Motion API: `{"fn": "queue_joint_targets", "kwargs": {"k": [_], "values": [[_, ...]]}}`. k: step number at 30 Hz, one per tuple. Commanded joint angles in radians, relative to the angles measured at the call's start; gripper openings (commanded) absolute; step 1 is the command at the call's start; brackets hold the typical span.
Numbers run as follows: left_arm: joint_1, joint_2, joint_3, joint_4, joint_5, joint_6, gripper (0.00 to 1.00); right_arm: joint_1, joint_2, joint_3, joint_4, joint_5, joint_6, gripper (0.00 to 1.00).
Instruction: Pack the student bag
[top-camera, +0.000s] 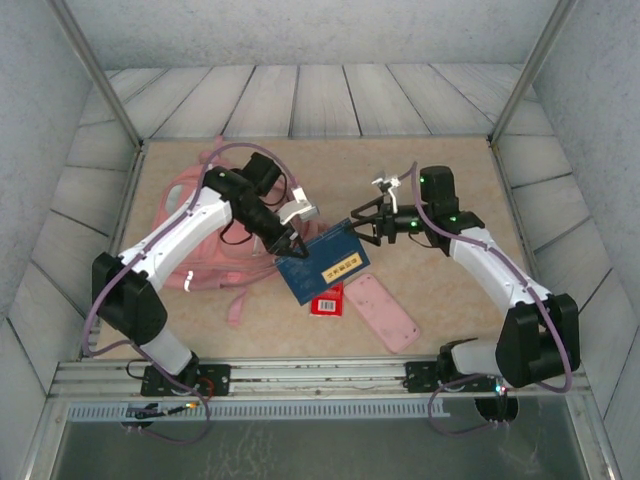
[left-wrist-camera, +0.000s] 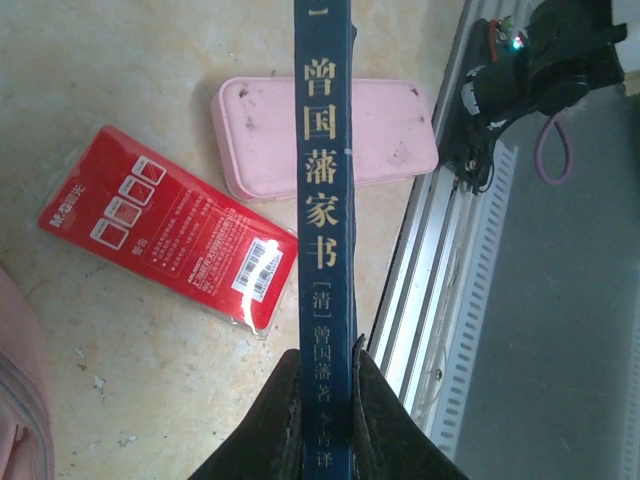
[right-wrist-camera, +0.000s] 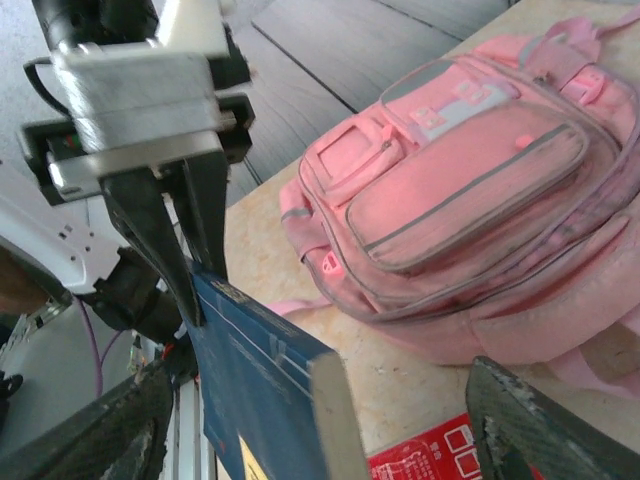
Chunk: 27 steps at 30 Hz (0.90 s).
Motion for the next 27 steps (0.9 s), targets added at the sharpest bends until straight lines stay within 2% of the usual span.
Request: {"fn": "queue_joint_targets", "kwargs": {"k": [1,9,12,15,17,21,23,24,25,27], "values": [[0.001,-0.016,0.020,-0.030,0.053,0.058,0.00,0.014,-0.015,-0.012,-0.042,-0.026,-0.056,0.72],[0.000,0.003,0.047,0.006,0.077,0.064,0.00,0.033,-0.025,-0.047,-0.047,-0.043,-0.069,0.51],[0.001,0.006,0.070,0.015,0.073,0.067,0.00,0.033,-0.021,-0.058,-0.061,-0.053,-0.062,0.39],[0.001,0.021,0.084,0.009,0.055,0.077,0.00,0.034,-0.034,-0.059,-0.097,-0.034,-0.060,0.21],[0.002,0.035,0.094,0.006,0.044,0.082,0.00,0.034,-0.048,-0.065,-0.106,-0.026,-0.049,0.13],[0.003,0.071,0.121,0.008,0.038,0.082,0.00,0.034,-0.089,-0.095,-0.068,-0.029,0.002,0.04],[0.003,0.086,0.142,0.036,-0.031,0.036,0.02,0.034,-0.118,-0.111,-0.037,-0.025,0.037,0.03],[0.005,0.086,0.143,0.070,-0.083,-0.007,0.06,0.034,-0.130,-0.114,-0.029,-0.012,0.054,0.03],[0.012,0.078,0.134,0.120,-0.126,-0.055,0.14,0.034,-0.144,-0.112,-0.025,0.021,0.072,0.02],[0.021,0.051,0.098,0.222,-0.208,-0.142,0.21,0.033,-0.166,-0.105,-0.038,0.126,0.090,0.00]]}}
